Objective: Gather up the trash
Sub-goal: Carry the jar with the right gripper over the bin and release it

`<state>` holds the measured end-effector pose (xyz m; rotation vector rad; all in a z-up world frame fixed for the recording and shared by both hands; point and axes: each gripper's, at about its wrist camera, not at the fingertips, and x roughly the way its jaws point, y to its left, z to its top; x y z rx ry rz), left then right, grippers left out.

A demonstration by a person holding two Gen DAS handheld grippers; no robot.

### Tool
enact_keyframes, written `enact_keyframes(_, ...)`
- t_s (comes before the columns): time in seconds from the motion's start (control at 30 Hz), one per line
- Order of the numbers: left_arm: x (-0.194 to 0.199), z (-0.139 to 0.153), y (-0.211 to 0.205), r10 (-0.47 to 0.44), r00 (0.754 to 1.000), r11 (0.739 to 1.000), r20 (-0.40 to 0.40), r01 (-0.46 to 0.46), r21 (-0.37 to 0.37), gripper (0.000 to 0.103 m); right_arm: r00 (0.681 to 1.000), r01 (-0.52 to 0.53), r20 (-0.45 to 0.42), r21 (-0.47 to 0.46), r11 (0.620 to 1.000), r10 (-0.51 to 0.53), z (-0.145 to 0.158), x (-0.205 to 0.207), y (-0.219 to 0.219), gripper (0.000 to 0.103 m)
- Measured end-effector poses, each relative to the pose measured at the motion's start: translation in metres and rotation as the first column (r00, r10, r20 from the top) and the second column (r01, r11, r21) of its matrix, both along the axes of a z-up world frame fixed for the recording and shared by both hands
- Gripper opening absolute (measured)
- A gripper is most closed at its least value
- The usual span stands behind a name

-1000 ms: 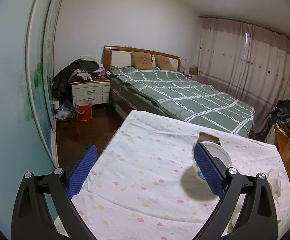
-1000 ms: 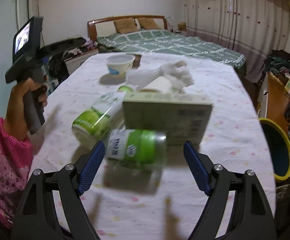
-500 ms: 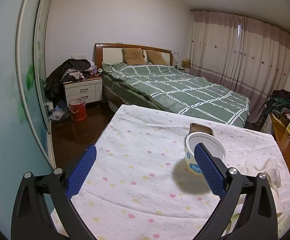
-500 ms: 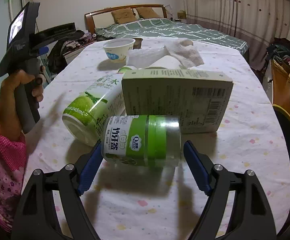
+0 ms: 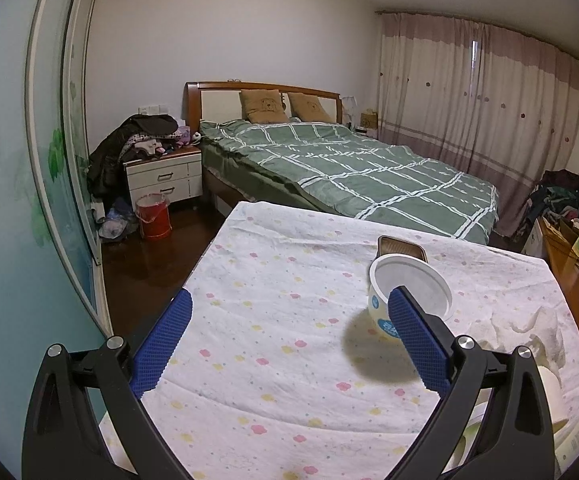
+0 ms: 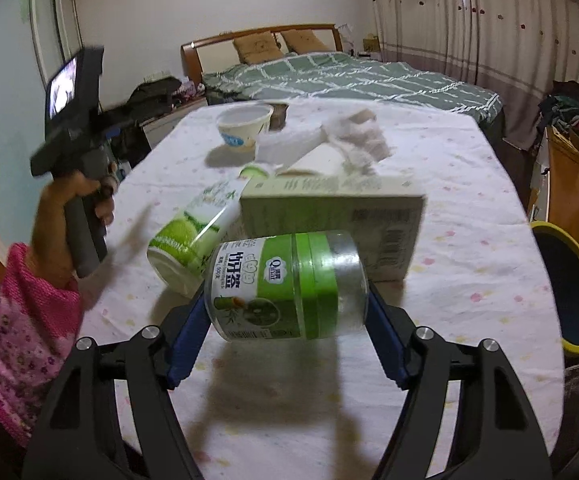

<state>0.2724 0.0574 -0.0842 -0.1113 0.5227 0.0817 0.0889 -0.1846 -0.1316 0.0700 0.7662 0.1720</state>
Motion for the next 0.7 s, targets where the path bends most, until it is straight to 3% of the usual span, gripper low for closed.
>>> enact_keyframes(0.17, 0.0, -0.001, 0.0, 0.001, 1.0, 1.0, -0.005, -0.001, 0.001, 0.097, 0.99, 0.101, 0.095, -0.003, 0.995, -0.101, 0.03, -0.007, -0.042, 0.069)
enact_keyframes(0.37, 0.003, -0.004, -0.001, 0.0, 1.0, 1.0, -0.013, 0.0, 0.007, 0.097, 0.927, 0.356, 0.119, 0.026, 0.934, -0.356, 0.043, 0.006, -0.146, 0.069)
enact_keyframes(0.5, 0.005, -0.007, -0.004, -0.003, 1.0, 1.0, -0.023, 0.003, 0.019, 0.097, 0.85, 0.524, 0.062, 0.004, 0.852, -0.523, 0.03, 0.019, -0.229, 0.069)
enact_keyframes(0.7, 0.009, -0.012, -0.009, -0.004, 0.999, 0.999, -0.037, 0.005, 0.043, 0.097, 0.787, 0.608, -0.097, -0.042, 0.792, -0.609, -0.02, 0.043, -0.309, 0.069)
